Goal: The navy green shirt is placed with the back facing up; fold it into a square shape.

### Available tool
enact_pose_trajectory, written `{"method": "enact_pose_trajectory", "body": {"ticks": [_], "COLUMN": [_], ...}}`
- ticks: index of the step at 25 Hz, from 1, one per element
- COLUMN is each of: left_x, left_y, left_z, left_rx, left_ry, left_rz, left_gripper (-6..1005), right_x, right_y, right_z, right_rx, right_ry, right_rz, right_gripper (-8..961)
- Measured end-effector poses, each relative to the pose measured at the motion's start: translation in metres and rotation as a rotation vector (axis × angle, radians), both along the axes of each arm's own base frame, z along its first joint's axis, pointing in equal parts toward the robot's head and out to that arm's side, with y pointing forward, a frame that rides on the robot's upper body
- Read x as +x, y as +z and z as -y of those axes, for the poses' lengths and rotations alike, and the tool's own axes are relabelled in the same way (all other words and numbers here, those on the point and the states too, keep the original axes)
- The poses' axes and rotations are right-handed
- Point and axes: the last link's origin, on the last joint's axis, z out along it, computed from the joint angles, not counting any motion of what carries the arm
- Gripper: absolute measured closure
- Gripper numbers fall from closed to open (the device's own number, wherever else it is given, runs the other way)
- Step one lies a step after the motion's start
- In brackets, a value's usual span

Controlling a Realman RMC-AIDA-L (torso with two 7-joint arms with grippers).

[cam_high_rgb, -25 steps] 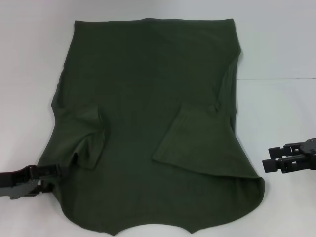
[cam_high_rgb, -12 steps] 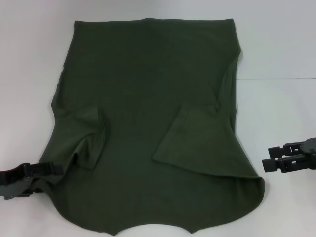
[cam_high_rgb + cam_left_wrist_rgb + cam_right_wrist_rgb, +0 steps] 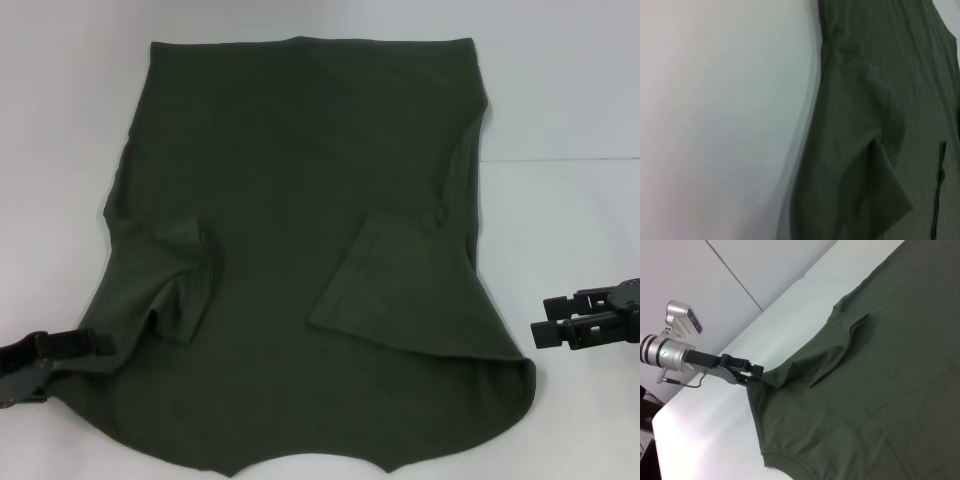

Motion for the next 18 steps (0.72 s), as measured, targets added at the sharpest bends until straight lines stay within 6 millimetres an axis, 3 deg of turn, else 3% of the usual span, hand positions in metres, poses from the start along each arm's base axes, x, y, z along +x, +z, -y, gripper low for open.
{"method": "enact_pose_trajectory", "body": {"ticks": [14, 18], "left_x": [-0.0048, -0.0061], "left_y": [0.0021, 0.0022], "left_z": [-0.0009, -0.0017], "left_rx": [0.008, 0.015], "left_ry": [0.023, 0.029], "left_rz": [-0.025, -0.032], "left_gripper": [251, 382], "right_x": [-0.0019, -0.0025], "right_y": [-0.0011, -0.0018], "right_z": [-0.0014, -0.0015], "right_rx": [0.001, -0.001], "right_ry": [0.004, 0.005], "right_rz": [-0.001, -0.002], "right_gripper": [29, 28]}}
